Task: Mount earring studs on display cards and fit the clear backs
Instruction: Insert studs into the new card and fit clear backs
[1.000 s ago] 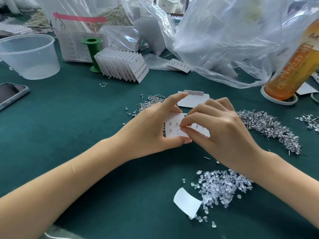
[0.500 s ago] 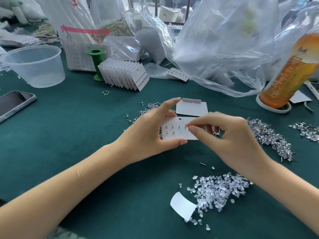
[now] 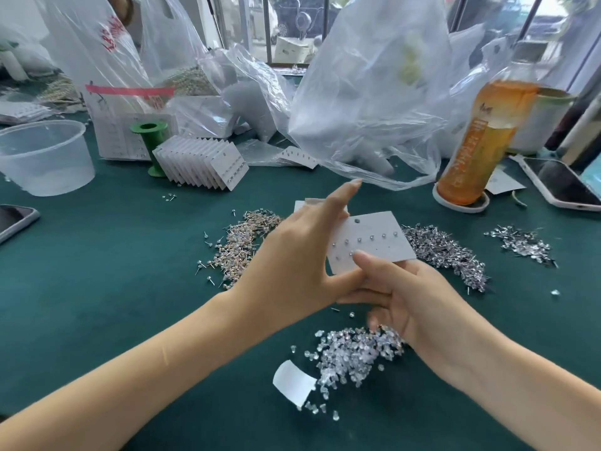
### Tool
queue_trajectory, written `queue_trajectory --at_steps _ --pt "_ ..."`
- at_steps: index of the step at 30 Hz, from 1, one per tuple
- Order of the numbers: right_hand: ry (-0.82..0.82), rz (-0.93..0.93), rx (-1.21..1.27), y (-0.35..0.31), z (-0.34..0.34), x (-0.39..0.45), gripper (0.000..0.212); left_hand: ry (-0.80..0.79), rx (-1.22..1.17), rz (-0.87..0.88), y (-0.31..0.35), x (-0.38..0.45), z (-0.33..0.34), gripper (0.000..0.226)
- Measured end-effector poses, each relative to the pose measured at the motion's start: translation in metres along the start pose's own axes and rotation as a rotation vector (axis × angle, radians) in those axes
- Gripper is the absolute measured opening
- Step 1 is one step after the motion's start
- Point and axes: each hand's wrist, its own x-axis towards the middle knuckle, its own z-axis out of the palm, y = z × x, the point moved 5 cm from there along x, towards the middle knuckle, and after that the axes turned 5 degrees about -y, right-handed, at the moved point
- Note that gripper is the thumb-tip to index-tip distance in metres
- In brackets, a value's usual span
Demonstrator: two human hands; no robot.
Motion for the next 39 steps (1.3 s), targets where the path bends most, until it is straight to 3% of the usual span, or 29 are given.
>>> queue_trajectory --at_steps 4,7,13,17,21,23,24,26,28,30,34,39 --pt "0.061 -0.02 -0.01 0.0 -0.013 -0.011 0.041 0.005 0.013 0.037 0.02 0.004 0.01 0.085" --pt "0.112 -0.039 -0.015 0.0 -0.024 -0.017 0.044 -0.003 0.037 0.06 0.033 0.007 0.018 0.088" --pt "0.176 -0.076 -0.041 -0.001 -0.042 -0.023 0.007 0.027 0.132 0.118 0.051 0.012 0.03 0.088" --pt "0.195 -0.108 -0.053 -0.001 -0.05 -0.024 0.007 0.045 0.142 0.145 0.057 0.014 0.035 0.085" --pt "0.235 -0.225 -0.035 -0.01 -0.06 -0.026 0.025 0.029 0.093 0.182 0.055 0.017 0.036 0.088" --pt "0.285 -0.328 -0.109 -0.019 -0.071 -0.028 0.013 0.005 0.052 0.169 0.046 0.018 0.036 0.087" --pt "0.315 -0.38 -0.191 -0.025 -0.076 -0.03 0.005 -0.01 0.034 0.146 0.038 0.019 0.037 0.082" --pt "0.374 -0.473 -0.363 -0.03 -0.086 -0.034 0.015 -0.06 -0.013 0.057 0.02 0.019 0.039 0.058" --pt "0.409 -0.523 -0.441 -0.029 -0.091 -0.039 0.021 -0.189 -0.116 -0.009 0.005 0.02 0.046 0.025" --pt "0.404 -0.56 -0.498 -0.026 -0.091 -0.043 0.028 -0.338 -0.205 -0.016 0.0 0.018 0.054 0.007" --pt "0.346 -0.618 -0.597 -0.02 -0.084 -0.044 0.033 -0.477 -0.245 0.037 0.005 0.013 0.064 0.004" --pt "0.344 -0.621 -0.651 -0.019 -0.085 -0.044 0.035 -0.491 -0.238 0.092 0.012 0.01 0.066 0.005"
